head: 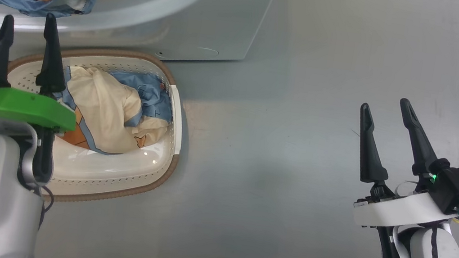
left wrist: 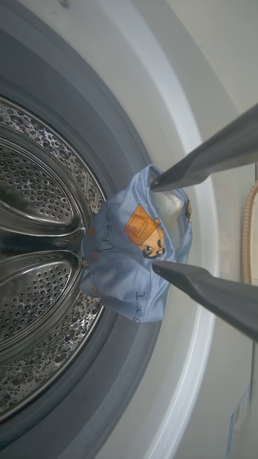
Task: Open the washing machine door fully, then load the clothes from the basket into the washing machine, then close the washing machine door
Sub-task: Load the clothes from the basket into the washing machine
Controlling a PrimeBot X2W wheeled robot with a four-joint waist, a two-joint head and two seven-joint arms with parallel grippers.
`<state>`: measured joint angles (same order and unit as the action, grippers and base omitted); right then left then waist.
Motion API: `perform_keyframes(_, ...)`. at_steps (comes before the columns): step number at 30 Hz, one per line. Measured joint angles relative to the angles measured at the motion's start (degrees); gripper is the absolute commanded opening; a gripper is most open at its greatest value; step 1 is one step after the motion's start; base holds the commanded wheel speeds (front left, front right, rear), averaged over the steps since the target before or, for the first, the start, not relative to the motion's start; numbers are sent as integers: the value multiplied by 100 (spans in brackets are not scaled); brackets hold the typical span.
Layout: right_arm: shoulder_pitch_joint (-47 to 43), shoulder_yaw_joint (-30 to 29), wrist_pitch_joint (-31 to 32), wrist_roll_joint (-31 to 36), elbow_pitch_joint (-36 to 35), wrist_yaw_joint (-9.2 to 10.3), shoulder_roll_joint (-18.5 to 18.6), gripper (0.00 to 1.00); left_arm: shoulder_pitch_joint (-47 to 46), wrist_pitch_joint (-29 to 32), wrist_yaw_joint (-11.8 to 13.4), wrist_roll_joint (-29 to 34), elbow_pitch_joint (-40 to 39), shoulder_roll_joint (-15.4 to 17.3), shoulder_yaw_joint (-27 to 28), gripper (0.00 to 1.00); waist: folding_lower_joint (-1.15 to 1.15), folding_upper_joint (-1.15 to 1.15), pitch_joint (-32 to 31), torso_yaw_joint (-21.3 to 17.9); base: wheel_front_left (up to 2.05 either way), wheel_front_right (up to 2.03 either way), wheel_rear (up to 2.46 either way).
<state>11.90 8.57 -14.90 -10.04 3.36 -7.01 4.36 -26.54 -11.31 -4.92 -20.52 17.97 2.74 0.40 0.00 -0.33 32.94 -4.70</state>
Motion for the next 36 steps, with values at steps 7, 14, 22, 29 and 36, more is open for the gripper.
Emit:
perform_keyframes(7, 86, 165, 0, -5, 16, 0, -58, 100, -444, 261, 141, -12, -1, 23, 126, 100, 0, 0, 44, -185, 0, 0, 0)
perform_keyframes(14, 85, 126, 0, -9, 32, 0, -69, 100, -673, 534, 192, -138, 236, 36, 231, 100, 0, 0, 78, -370, 0, 0, 0)
perform_keyframes(22, 85, 100, 0, -9, 29, 0, -74, 100, -924, 757, 244, -194, 559, 109, 227, 100, 0, 0, 134, -441, 0, 0, 0)
perform_keyframes(29, 91, 174, 0, -9, 24, 0, -82, 100, -1176, 931, 246, -359, 737, 185, 368, 100, 0, 0, 217, -511, 0, 0, 0)
perform_keyframes(36, 120, 162, 0, -9, 25, 0, -83, 100, -1404, 1050, 185, -605, 923, 159, 367, 100, 0, 0, 286, -583, 0, 0, 0)
